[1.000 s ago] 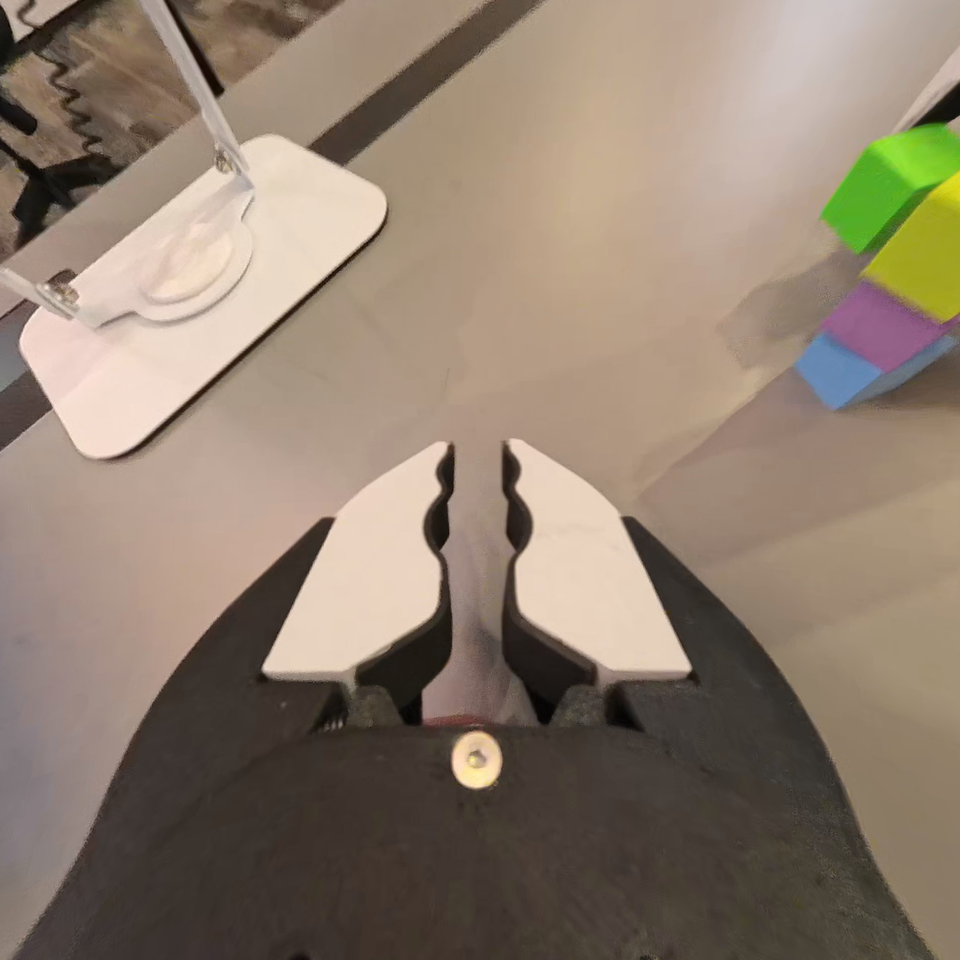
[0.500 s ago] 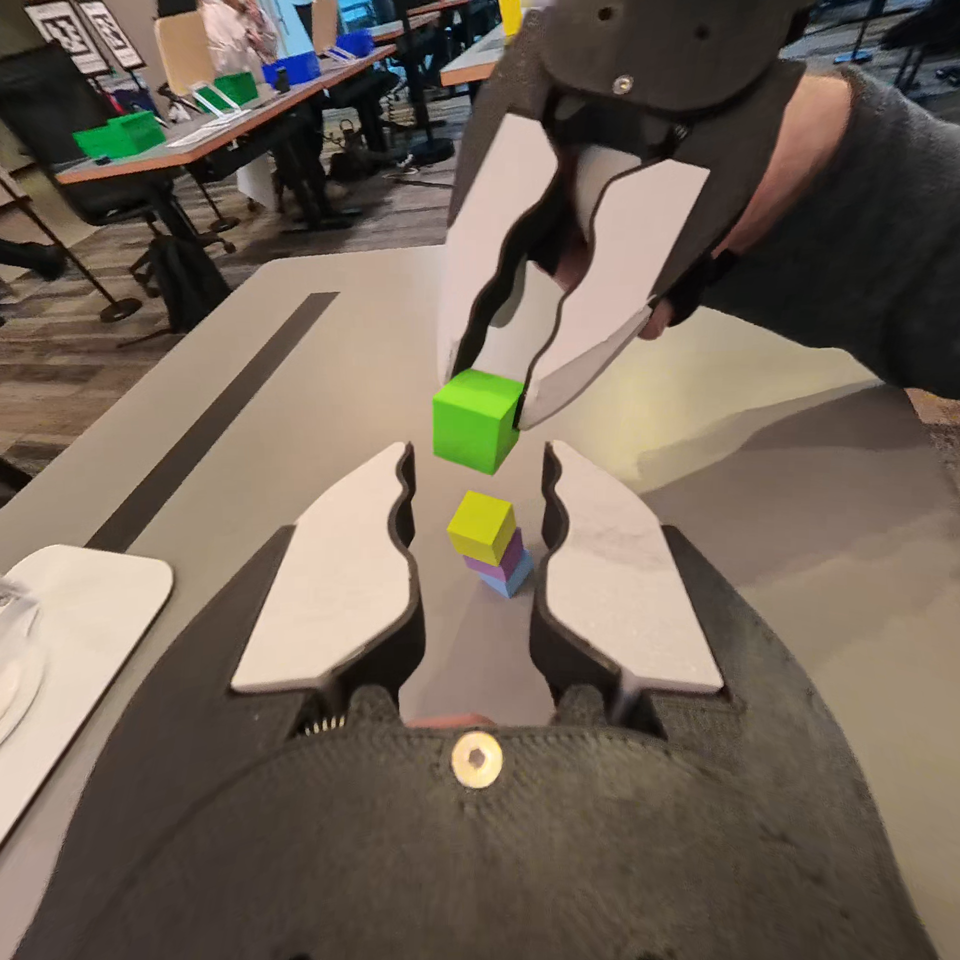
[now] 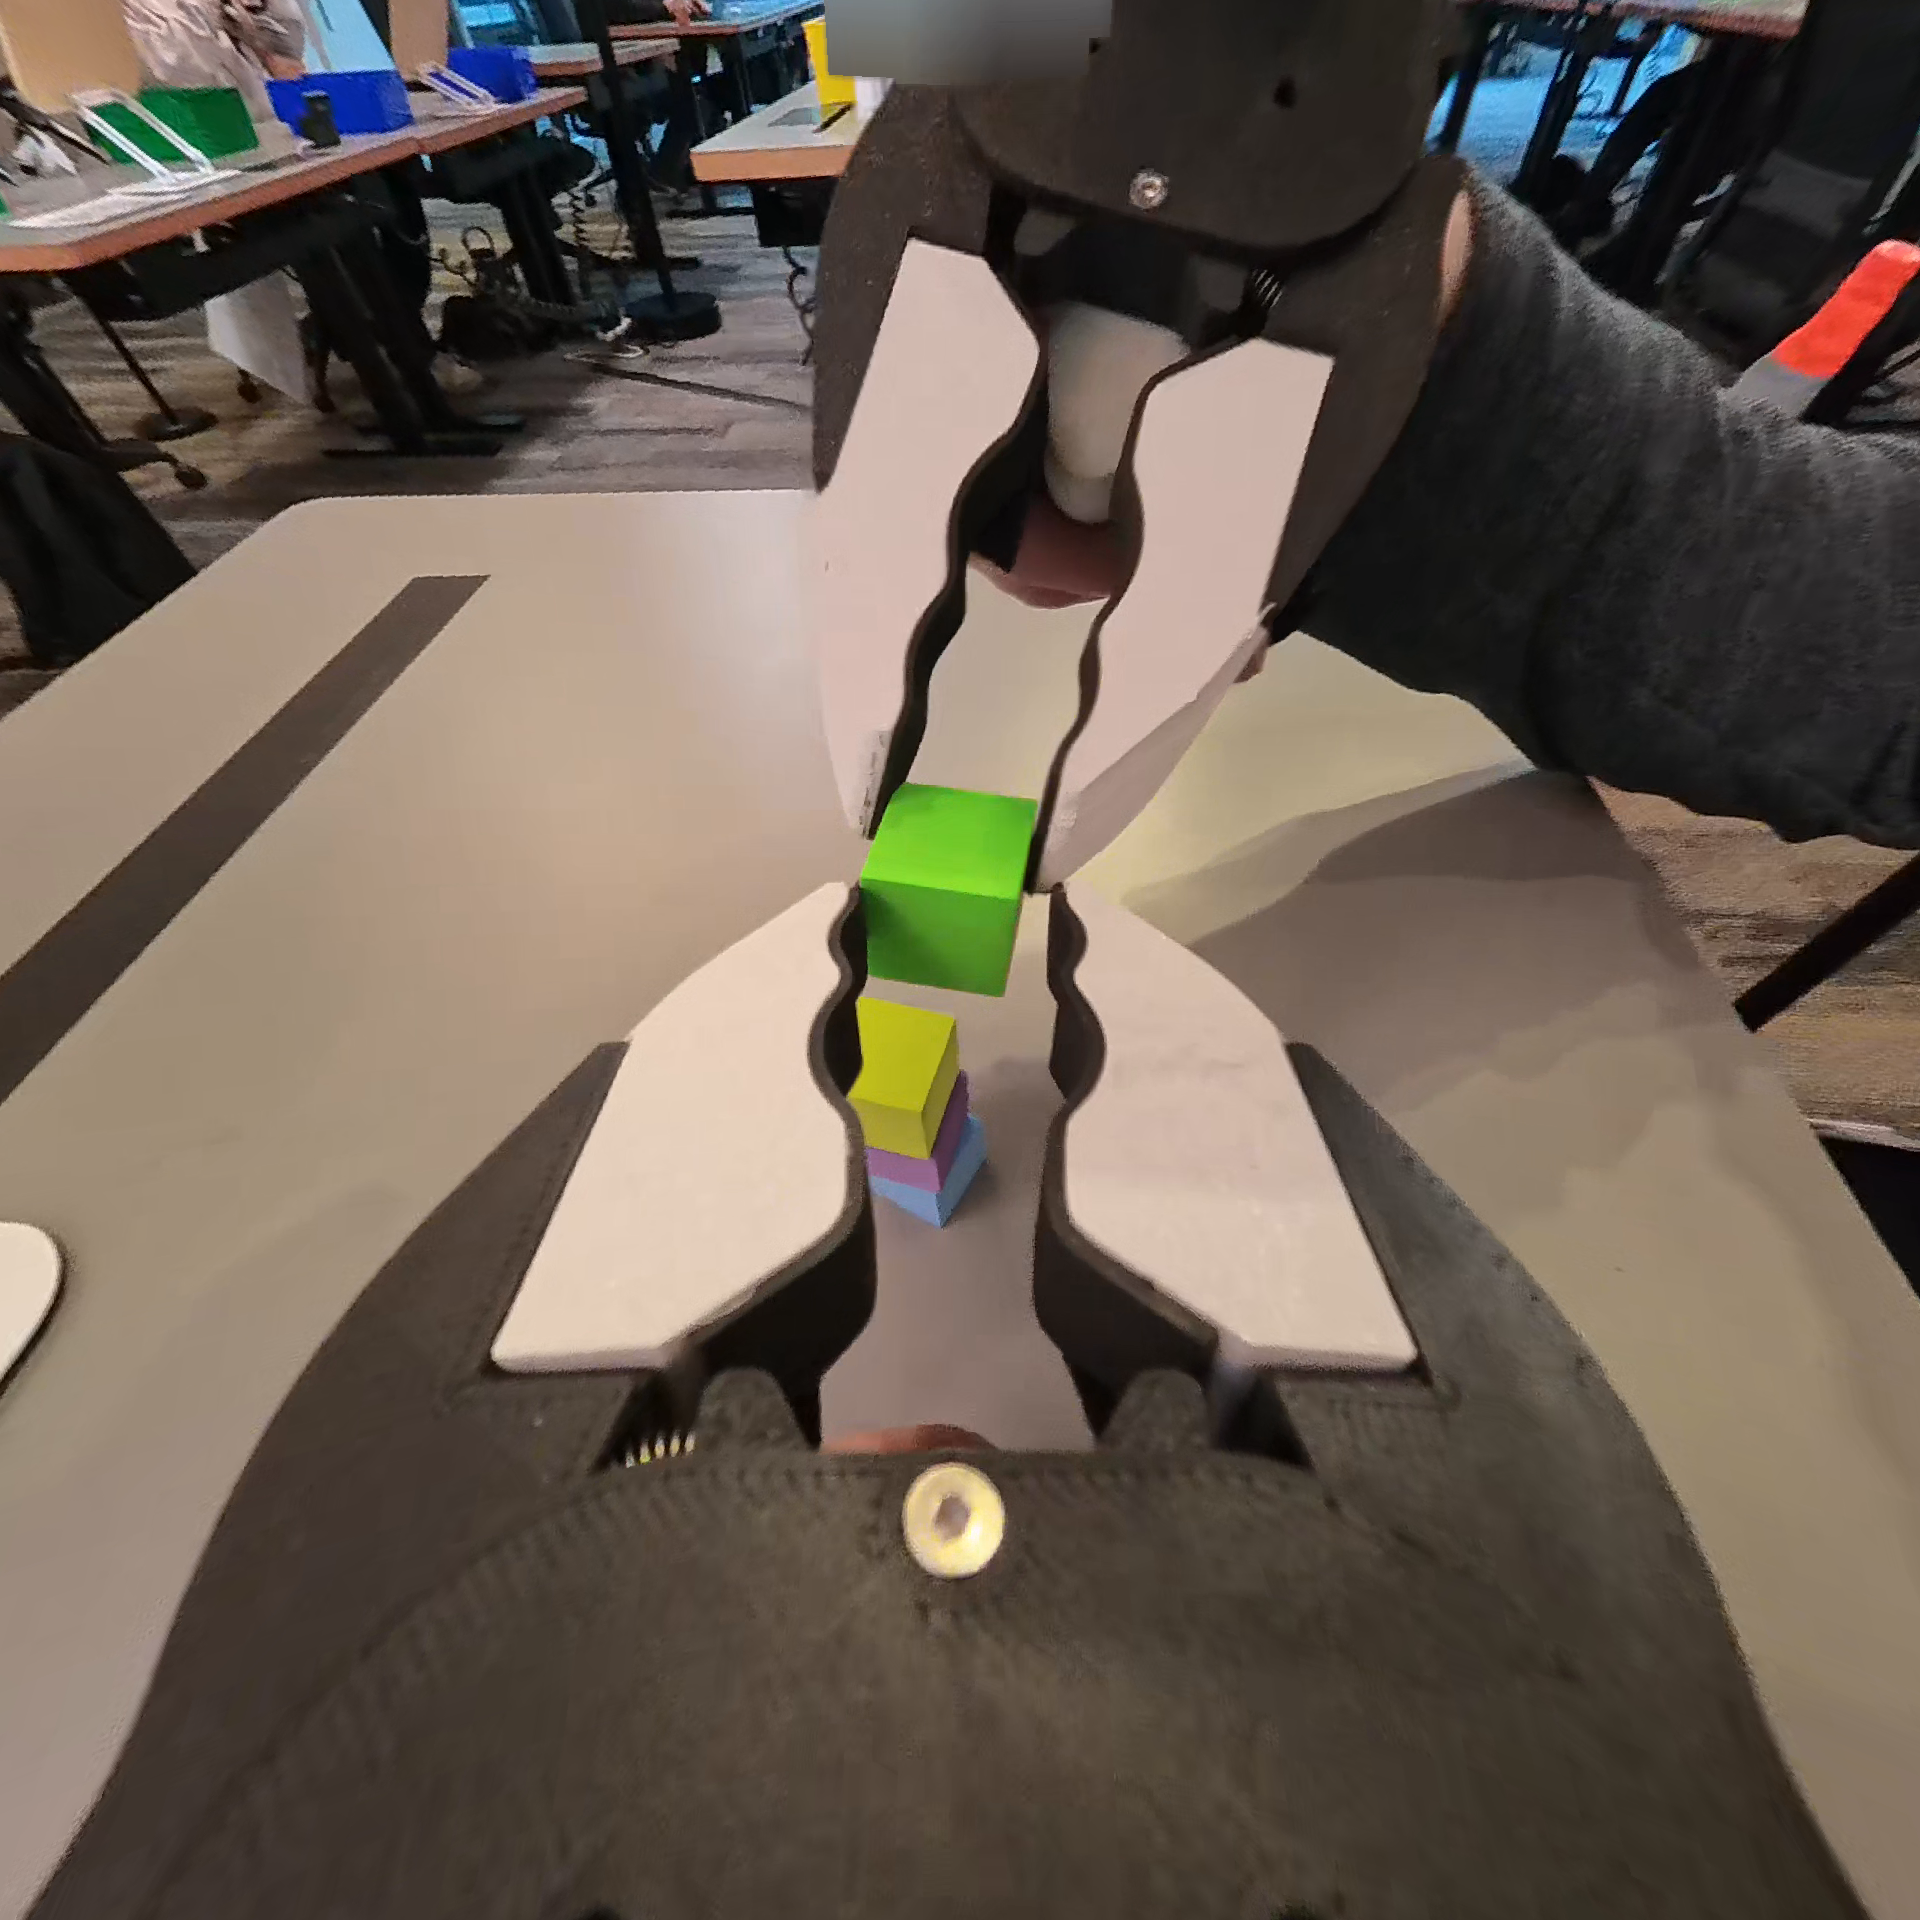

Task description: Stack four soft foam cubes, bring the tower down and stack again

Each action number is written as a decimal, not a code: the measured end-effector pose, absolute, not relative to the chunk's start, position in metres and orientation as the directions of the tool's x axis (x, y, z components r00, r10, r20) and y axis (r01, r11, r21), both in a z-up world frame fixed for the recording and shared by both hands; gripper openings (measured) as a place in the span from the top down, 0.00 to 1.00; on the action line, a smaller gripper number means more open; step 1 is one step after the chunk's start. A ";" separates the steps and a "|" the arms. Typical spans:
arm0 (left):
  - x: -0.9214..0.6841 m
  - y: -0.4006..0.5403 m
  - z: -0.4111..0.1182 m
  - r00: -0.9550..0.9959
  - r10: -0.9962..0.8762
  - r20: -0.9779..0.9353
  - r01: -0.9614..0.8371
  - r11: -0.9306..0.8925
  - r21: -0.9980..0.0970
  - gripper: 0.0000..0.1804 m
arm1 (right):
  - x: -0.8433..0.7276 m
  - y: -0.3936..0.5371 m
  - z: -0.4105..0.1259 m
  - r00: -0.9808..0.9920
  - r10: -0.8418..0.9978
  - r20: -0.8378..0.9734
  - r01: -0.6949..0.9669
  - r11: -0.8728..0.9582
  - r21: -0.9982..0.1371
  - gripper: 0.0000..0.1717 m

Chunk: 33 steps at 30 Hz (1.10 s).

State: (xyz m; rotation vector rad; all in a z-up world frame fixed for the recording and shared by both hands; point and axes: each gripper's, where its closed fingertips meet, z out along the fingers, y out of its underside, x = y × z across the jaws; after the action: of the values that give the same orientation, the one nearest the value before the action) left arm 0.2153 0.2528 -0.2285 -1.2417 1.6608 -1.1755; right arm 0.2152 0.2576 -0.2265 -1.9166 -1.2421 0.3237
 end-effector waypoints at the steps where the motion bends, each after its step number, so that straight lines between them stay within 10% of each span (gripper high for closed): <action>1: 0.215 0.252 -0.229 -0.270 -0.962 -0.023 -0.285 0.102 -0.953 0.82 | 0.215 0.257 -0.226 0.476 0.857 0.196 0.640 -0.185 -0.746 0.85; 33: 0.217 0.274 -0.258 -0.304 -0.952 0.036 -0.268 0.049 -0.962 0.85 | 0.259 0.273 -0.251 0.634 0.770 0.068 0.401 -0.253 -0.880 0.82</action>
State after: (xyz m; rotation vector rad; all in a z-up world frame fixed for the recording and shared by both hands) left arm 0.2166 0.2735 -0.2576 -1.2438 1.6547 -1.2888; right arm 0.2591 0.2733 -0.2515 -1.8748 -0.9318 0.4718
